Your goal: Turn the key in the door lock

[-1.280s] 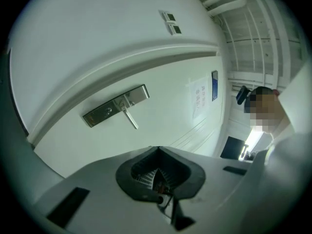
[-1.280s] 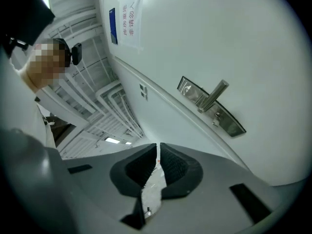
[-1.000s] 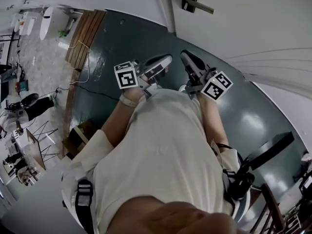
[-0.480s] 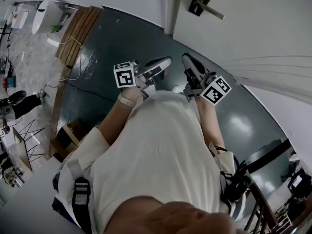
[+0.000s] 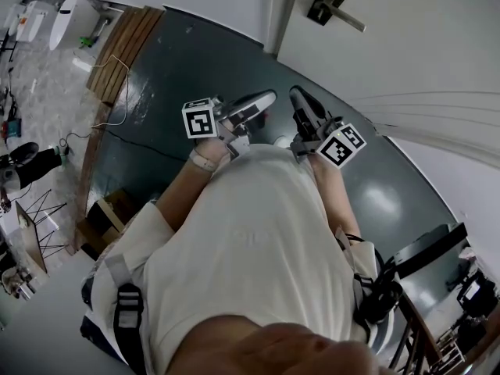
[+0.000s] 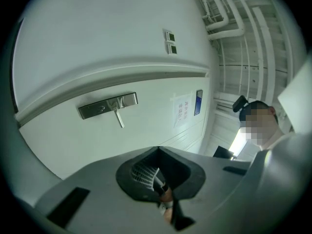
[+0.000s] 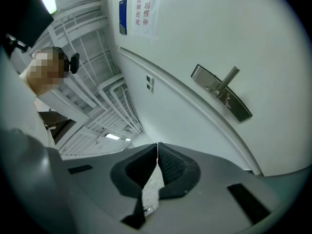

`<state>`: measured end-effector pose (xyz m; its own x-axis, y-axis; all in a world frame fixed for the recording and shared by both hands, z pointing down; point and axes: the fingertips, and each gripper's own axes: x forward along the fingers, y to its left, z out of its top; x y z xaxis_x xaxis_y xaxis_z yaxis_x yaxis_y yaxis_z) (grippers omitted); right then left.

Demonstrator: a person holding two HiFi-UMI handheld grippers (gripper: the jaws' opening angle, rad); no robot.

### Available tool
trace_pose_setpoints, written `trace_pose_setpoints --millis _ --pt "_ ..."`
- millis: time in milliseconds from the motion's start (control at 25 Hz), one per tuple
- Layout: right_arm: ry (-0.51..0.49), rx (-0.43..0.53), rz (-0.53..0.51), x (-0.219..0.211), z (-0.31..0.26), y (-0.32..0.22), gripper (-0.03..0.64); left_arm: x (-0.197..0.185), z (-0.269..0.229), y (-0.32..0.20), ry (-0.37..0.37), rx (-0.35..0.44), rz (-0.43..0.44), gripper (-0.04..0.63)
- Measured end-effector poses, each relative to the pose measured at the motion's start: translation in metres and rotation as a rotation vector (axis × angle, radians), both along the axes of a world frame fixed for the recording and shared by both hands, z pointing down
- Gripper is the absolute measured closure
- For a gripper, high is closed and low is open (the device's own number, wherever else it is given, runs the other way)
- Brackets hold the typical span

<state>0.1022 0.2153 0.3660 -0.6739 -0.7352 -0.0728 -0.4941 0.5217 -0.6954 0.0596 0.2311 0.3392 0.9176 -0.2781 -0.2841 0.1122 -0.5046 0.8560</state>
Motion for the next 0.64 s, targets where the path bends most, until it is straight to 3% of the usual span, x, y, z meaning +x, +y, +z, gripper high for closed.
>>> trace_pose_setpoints --millis 240,320,440,640 --pt "0.005 -0.003 -0.004 -0.008 0.004 -0.005 0.597 0.004 0.008 0.003 -0.115 0.051 0.044 0.588" --pt "0.008 -0.001 -0.003 -0.008 0.003 -0.006 0.597 0.005 0.010 0.001 -0.132 0.037 0.034 0.588" --pt "0.011 0.005 -0.008 -0.010 0.000 -0.006 0.597 0.002 0.013 -0.001 -0.085 -0.025 0.021 0.588" --pt "0.020 0.012 -0.017 -0.001 0.002 -0.009 0.597 0.008 0.011 -0.005 -0.045 -0.008 0.005 0.588"
